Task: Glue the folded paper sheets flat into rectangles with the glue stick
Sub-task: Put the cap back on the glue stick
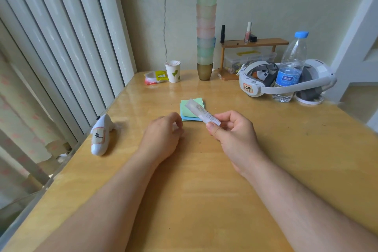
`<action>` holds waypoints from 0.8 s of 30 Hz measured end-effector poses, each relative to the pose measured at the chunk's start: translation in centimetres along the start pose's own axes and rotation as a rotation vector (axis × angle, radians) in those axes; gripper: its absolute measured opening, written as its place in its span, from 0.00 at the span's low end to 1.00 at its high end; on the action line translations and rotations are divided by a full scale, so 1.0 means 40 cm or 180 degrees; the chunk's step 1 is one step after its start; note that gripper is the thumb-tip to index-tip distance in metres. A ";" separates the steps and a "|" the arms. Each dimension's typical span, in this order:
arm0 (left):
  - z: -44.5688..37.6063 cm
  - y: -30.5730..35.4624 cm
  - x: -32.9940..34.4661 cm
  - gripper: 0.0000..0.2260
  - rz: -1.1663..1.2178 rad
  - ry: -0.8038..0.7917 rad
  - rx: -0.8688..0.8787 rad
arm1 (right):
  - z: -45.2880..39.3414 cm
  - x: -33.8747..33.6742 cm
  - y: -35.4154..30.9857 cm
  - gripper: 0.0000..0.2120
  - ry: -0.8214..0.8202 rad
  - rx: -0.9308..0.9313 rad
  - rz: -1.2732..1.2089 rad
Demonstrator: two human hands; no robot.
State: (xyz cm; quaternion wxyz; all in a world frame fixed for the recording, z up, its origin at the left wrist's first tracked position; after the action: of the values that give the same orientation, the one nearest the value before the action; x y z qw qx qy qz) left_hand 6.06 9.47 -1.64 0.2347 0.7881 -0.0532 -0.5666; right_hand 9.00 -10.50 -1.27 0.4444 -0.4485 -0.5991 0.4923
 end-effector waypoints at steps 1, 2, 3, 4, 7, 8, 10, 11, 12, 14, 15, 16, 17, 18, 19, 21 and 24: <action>0.004 0.002 -0.009 0.05 0.0122 0.0016 -0.0062 | 0.000 0.001 0.000 0.08 -0.0010 -0.0002 0.0004; 0.007 0.001 -0.014 0.07 0.0484 0.0024 -0.0178 | 0.000 0.002 0.000 0.08 -0.0019 -0.0010 0.0007; 0.010 0.003 -0.021 0.09 0.1187 0.0033 -0.0369 | 0.001 0.003 0.000 0.08 -0.0033 -0.0021 0.0008; 0.011 0.004 -0.027 0.11 0.2211 0.0009 -0.0660 | 0.002 0.004 0.000 0.08 -0.0049 -0.0036 0.0008; 0.018 0.030 -0.031 0.09 0.5252 -0.0400 -0.1498 | 0.003 0.008 -0.001 0.08 -0.0084 -0.0075 0.0002; 0.021 0.039 -0.032 0.08 0.5701 -0.0522 -0.1619 | 0.004 0.009 -0.001 0.08 -0.0101 -0.0087 -0.0005; 0.029 0.052 -0.032 0.10 0.6029 -0.0628 -0.1649 | 0.005 0.012 -0.002 0.08 -0.0141 -0.0104 -0.0006; 0.031 0.058 -0.032 0.12 0.6106 -0.0622 -0.1629 | 0.006 0.013 -0.002 0.08 -0.0160 -0.0110 -0.0004; 0.032 0.061 -0.029 0.14 0.6173 -0.0603 -0.1640 | 0.007 0.014 -0.002 0.08 -0.0176 -0.0118 0.0001; 0.034 0.067 -0.033 0.18 0.6261 -0.0582 -0.1600 | 0.010 0.015 -0.002 0.08 -0.0192 -0.0124 0.0026; 0.034 0.068 -0.036 0.20 0.6272 -0.0585 -0.1549 | 0.010 0.014 -0.002 0.08 -0.0191 -0.0122 0.0031; 0.034 0.068 -0.039 0.21 0.6276 -0.0586 -0.1487 | 0.010 0.013 -0.002 0.08 -0.0190 -0.0122 0.0031; 0.034 0.068 -0.041 0.21 0.6278 -0.0581 -0.1419 | 0.010 0.013 -0.003 0.08 -0.0189 -0.0124 0.0037; 0.034 0.068 -0.042 0.20 0.6250 -0.0571 -0.1367 | 0.010 0.013 -0.004 0.08 -0.0186 -0.0134 0.0050; 0.034 0.069 -0.044 0.17 0.6192 -0.0552 -0.1315 | 0.010 0.012 -0.005 0.08 -0.0179 -0.0149 0.0073; 0.035 0.071 -0.045 0.08 0.6046 -0.0502 -0.1197 | 0.010 0.011 -0.006 0.08 -0.0154 -0.0196 0.0160; 0.037 0.072 -0.048 0.02 0.5740 -0.0371 -0.0947 | 0.011 0.009 -0.005 0.08 -0.0129 -0.0283 0.0309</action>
State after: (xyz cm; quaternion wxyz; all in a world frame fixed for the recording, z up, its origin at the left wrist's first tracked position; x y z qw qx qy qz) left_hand 4.56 7.12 0.89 0.6843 0.3798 -0.5865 -0.2086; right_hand 8.47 -10.27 -1.09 0.3874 -0.4863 -0.6068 0.4952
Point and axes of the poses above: each hand's wrist, its own z-axis away from the middle knuckle, its own x-axis out of the palm, y = z × x, the point moved 3 cm from there along -z, towards the middle knuckle, and after that the axes turned 1 degree about -z, right-handed, at the moved point
